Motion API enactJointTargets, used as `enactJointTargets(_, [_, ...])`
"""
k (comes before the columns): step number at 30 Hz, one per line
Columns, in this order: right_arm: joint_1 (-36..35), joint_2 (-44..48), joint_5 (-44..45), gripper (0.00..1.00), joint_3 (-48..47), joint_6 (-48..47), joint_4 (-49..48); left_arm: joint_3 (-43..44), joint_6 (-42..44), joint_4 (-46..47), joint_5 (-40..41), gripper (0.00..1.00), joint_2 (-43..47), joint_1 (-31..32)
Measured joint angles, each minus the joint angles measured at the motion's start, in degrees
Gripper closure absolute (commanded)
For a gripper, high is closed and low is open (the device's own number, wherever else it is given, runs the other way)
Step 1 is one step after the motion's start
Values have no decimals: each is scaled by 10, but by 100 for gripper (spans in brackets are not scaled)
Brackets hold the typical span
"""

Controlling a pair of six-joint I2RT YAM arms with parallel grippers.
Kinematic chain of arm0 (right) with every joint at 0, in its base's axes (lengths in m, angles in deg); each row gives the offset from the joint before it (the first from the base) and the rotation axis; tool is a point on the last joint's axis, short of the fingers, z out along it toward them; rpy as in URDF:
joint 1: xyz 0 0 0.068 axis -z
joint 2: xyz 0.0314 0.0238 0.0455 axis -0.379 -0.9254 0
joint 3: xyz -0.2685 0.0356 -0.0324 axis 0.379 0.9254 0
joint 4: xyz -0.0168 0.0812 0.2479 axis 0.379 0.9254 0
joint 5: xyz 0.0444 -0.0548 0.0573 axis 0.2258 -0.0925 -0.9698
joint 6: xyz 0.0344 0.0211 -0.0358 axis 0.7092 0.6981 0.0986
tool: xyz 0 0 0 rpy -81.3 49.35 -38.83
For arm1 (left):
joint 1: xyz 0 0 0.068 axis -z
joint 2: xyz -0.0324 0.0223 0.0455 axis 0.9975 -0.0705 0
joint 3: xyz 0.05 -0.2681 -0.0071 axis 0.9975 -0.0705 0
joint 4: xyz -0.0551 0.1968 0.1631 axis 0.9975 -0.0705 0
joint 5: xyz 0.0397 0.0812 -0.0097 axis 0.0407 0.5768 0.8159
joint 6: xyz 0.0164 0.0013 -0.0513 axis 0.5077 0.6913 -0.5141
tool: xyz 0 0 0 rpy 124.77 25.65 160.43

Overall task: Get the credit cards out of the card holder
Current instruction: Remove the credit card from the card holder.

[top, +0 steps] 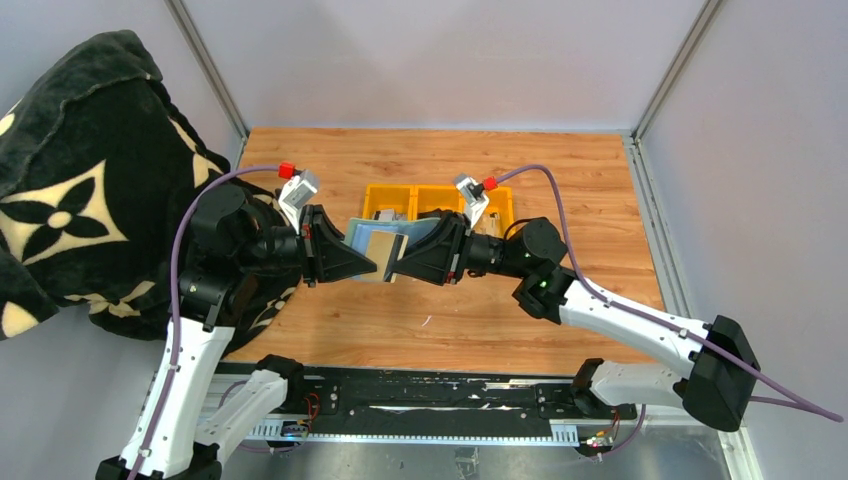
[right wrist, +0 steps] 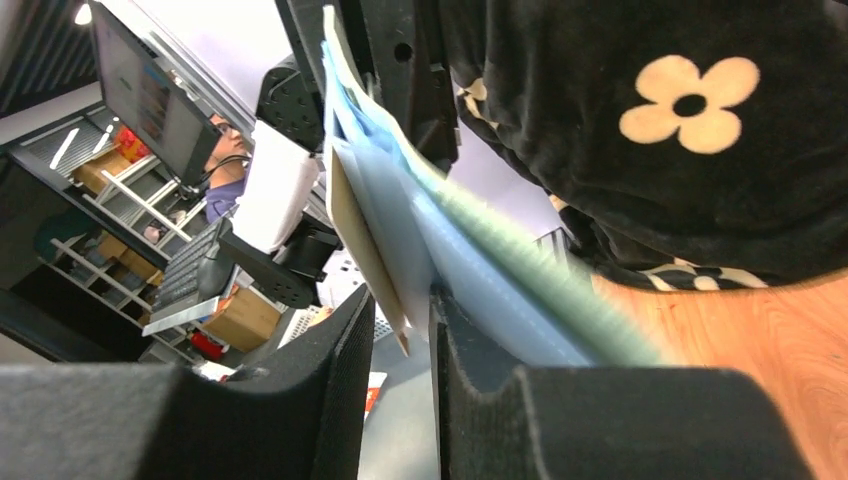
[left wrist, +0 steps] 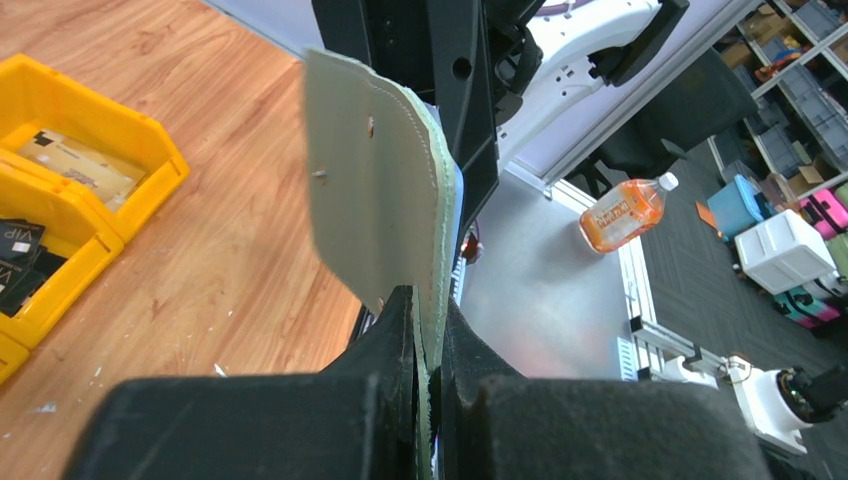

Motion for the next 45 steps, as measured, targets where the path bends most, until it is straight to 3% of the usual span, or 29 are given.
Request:
enactJointTargets(7, [0, 9, -1, 100, 0, 12, -21, 0, 19, -21, 4, 97, 0, 0])
enactJointTargets(13, [0, 11, 5, 100, 1, 8, -14, 0, 19, -25, 3, 83, 0, 0])
enactJointTargets(16, [0, 19, 17, 100, 3, -1, 3, 0, 14, -23, 0, 81, 0, 0])
enactJointTargets(29, [0, 78, 38, 100, 9, -48, 65, 0, -33, 18, -24, 100, 2, 0])
enactJointTargets(43, [0, 83, 29, 100, 14, -56, 72, 0, -37, 14, -8, 100, 1, 0])
enactJointTargets(45, [0, 88, 29, 89, 16, -57, 77, 0, -36, 14, -6, 100, 0, 0])
